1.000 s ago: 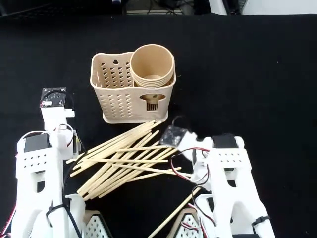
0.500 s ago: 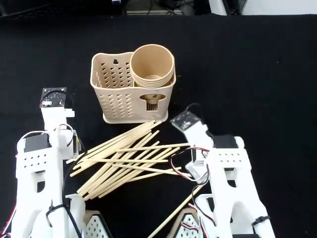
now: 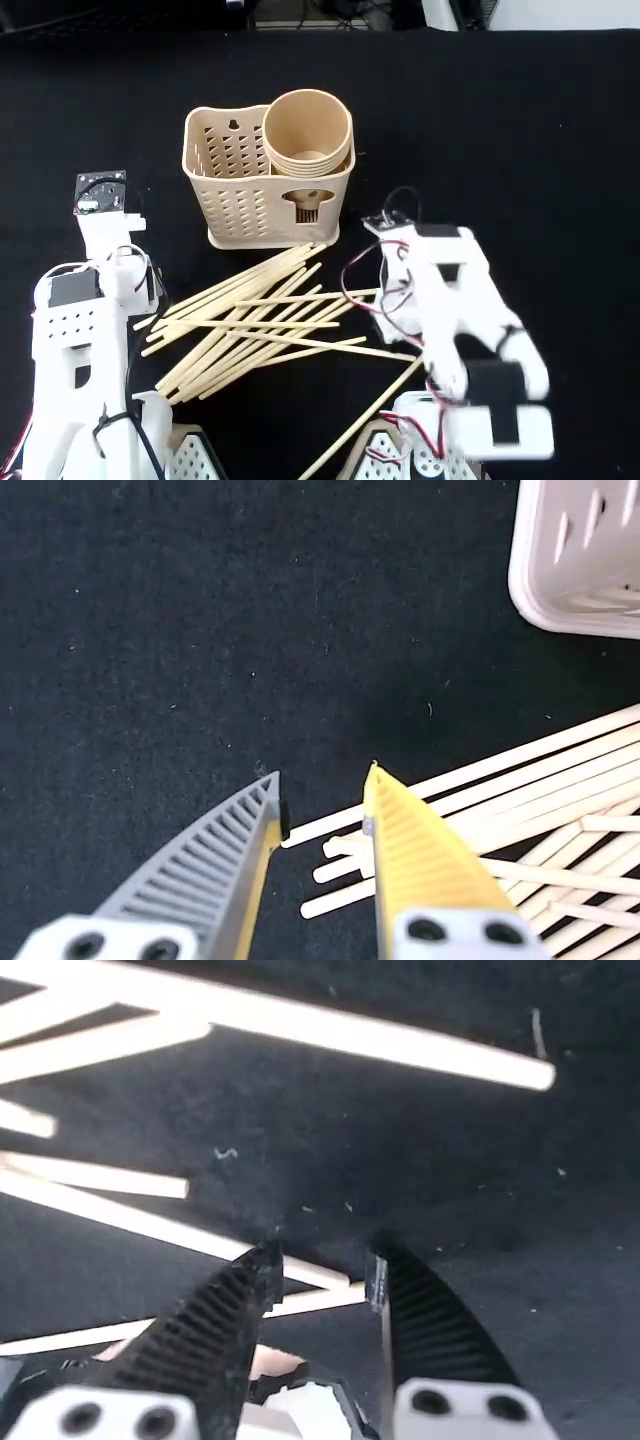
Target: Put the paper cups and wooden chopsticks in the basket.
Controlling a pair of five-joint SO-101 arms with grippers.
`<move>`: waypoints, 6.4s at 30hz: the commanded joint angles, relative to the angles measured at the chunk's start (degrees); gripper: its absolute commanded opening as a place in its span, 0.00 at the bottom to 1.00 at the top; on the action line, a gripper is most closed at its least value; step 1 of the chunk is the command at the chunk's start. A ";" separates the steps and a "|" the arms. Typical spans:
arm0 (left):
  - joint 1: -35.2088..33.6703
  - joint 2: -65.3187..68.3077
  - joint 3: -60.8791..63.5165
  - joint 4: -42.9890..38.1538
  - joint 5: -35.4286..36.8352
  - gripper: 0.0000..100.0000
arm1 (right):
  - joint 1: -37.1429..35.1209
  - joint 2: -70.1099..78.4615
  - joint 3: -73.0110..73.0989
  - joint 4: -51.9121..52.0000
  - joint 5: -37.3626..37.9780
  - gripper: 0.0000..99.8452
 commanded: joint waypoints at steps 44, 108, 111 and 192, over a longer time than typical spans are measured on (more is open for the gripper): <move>-0.40 -0.62 1.71 -5.19 0.62 0.15 | 17.23 -13.85 11.30 2.64 43.25 0.01; 5.85 -1.05 4.70 -5.10 0.70 0.15 | -14.42 -30.81 10.42 1.23 22.33 0.02; 5.85 -1.05 4.70 -5.10 0.70 0.15 | -17.49 -30.73 11.82 2.55 25.67 0.02; -1.19 -1.23 3.47 -2.99 0.79 0.15 | -34.02 -31.08 9.19 -8.88 6.07 0.23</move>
